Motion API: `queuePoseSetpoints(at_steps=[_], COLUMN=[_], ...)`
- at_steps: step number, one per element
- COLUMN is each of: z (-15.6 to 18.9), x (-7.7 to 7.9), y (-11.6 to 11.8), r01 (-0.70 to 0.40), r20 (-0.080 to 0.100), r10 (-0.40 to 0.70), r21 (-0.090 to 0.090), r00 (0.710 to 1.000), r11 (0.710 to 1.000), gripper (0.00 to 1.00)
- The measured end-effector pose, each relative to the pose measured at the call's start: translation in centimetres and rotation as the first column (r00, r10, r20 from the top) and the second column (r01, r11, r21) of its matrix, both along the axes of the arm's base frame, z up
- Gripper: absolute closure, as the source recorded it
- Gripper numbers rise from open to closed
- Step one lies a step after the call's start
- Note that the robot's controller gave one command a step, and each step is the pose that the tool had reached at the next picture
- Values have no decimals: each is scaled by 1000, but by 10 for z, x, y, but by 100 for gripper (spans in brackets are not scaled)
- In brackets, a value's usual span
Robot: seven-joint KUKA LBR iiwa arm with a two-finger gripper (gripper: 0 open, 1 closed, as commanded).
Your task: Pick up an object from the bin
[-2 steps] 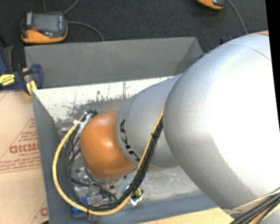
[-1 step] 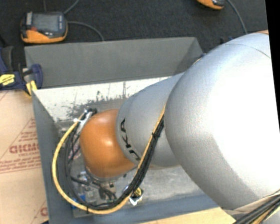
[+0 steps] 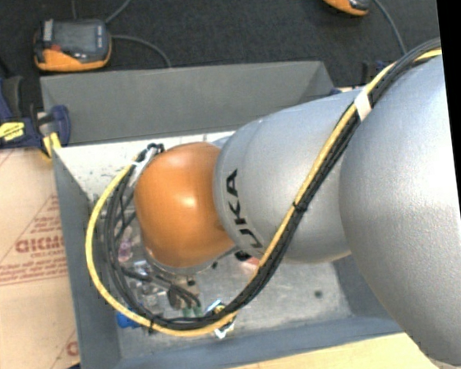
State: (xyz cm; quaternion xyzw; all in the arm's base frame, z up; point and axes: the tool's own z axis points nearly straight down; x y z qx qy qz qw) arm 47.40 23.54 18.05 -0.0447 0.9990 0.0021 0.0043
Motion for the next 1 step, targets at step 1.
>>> queuePoseSetpoints(at_steps=[1], z=[-4], x=[-1], y=[-1], r01=[2], r20=[-7], r10=[-2], r21=[-3], r00=[1000], r11=[1000], gripper=[0])
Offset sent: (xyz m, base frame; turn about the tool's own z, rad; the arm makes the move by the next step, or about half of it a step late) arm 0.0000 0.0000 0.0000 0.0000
